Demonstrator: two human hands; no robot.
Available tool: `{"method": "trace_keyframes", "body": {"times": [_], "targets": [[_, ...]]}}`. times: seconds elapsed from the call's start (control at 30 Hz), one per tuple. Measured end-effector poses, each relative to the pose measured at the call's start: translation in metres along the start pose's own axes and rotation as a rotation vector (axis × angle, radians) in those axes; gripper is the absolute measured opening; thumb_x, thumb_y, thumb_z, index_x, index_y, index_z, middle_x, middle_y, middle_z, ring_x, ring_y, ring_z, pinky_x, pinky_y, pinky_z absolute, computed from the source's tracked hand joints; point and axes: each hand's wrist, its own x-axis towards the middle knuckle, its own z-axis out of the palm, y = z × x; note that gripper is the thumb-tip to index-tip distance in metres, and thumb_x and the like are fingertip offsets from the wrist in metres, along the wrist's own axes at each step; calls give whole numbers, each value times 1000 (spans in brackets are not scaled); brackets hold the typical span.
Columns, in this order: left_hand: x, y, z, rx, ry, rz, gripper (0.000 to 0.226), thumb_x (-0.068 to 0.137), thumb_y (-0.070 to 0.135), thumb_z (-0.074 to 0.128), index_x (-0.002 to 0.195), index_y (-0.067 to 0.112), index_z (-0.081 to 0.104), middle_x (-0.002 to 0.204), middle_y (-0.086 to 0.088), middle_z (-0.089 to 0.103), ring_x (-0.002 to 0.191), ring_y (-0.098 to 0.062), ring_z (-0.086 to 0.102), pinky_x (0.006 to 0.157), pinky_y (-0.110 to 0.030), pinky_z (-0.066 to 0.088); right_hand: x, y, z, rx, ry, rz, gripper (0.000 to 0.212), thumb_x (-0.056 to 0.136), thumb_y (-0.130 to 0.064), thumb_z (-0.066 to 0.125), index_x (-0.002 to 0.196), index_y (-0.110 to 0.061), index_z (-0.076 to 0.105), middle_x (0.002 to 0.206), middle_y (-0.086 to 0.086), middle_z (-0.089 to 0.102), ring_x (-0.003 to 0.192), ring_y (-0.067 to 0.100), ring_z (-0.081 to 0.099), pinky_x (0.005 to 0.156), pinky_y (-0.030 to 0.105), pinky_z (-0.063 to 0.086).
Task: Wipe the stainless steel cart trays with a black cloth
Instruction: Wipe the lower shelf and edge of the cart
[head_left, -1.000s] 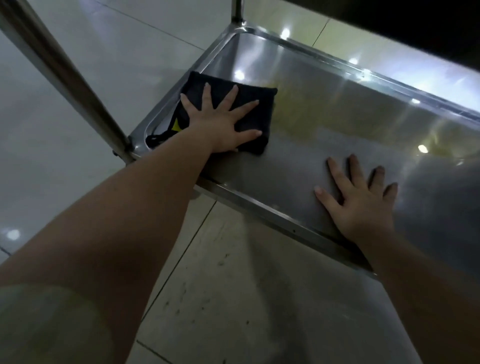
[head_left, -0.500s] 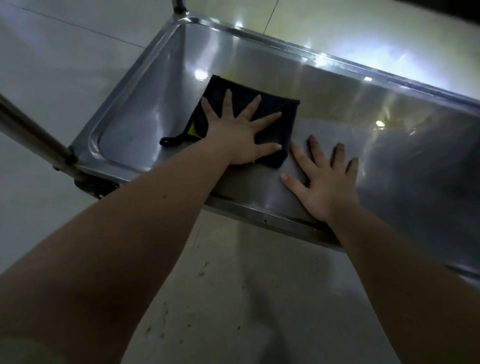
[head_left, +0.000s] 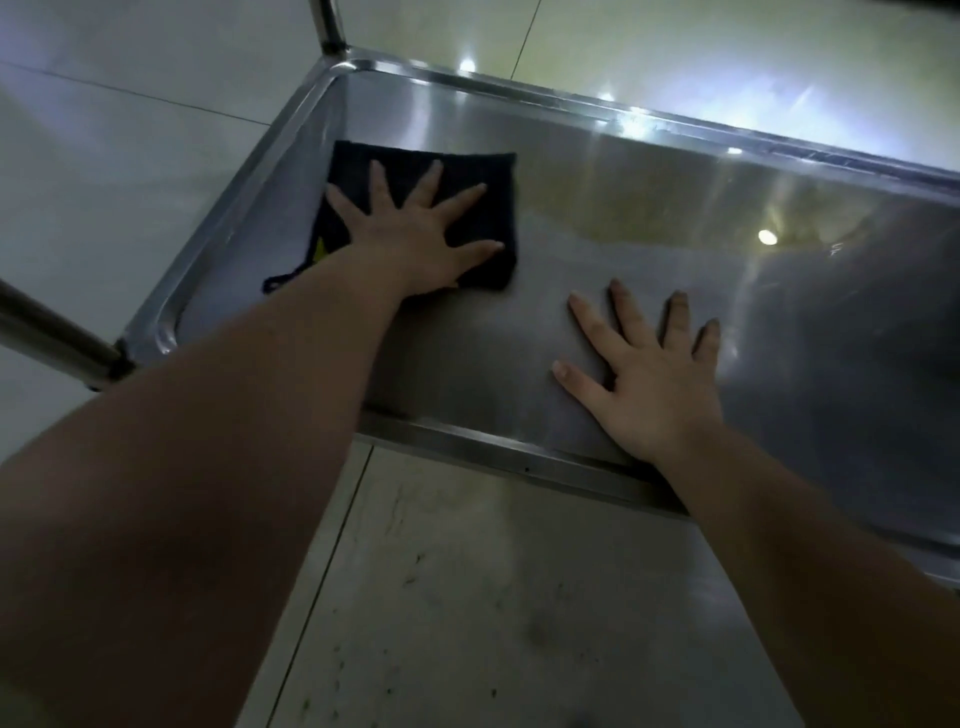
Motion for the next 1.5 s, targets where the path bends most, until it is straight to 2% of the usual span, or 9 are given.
{"method": "trace_keyframes", "body": {"times": [0.2,0.57,0.77,1.0,1.07,1.2,1.37,1.43,1.5], "targets": [[6,93,12,-13,-10,178,74,78,89,19,145,63,-1,163,15,-11,145,-41,-23,100,-77,-17,-3,11,-6,70,-27,-2,94,66,-90,-8,150,-48,-12,163,-12,-12,148,36,-13,117,59,-8],[3,-61,0,-7,68,-108,94,53,104,0,140,69,-1,164,16,-3,148,-40,-10,105,-77,-9,-35,90,-8,52,-39,-13,77,74,-88,-2,144,-59,-13,162,-17,-9,150,31,-8,115,62,-5],[17,42,7,-25,67,-11,85,66,97,10,143,65,-3,164,11,-9,146,-45,-16,100,-78,-13,-40,91,-2,69,13,16,78,77,-85,2,148,-55,-7,163,-16,-7,150,30,-8,116,61,-5],[6,193,22,-31,-6,190,79,80,88,22,149,57,-1,164,8,-12,143,-46,-23,99,-77,-18,-44,99,-1,325,156,94,82,85,-75,38,154,-35,18,161,-10,20,149,14,5,120,47,-4],[7,189,18,-185,27,216,72,85,81,25,150,54,11,165,9,-5,146,-43,-18,102,-73,-17,-44,99,-2,294,149,73,80,86,-74,35,153,-34,22,162,-12,17,150,16,5,119,47,-5],[19,121,4,-370,352,218,62,91,60,33,149,37,36,162,0,22,148,-42,7,116,-63,5,-41,95,-4,280,126,70,79,85,-72,37,152,-33,26,161,-11,21,150,20,10,120,50,-2],[13,58,31,-5,188,111,65,90,69,1,152,49,3,165,9,2,150,-35,-9,110,-69,-7,-11,61,-31,389,479,152,52,89,-36,59,134,-12,53,132,16,53,122,36,46,104,43,33],[10,62,34,-17,179,130,68,87,69,-7,152,49,-2,165,9,3,150,-31,-6,111,-71,-4,22,31,-43,310,422,90,57,92,-42,51,144,-21,43,148,14,40,137,37,31,114,47,21],[8,65,32,-68,165,142,72,83,71,-8,151,50,-4,165,10,3,151,-29,-4,112,-70,-1,51,7,-45,238,193,54,61,96,-57,35,153,-39,20,164,1,9,148,38,-2,119,55,-4]]}}
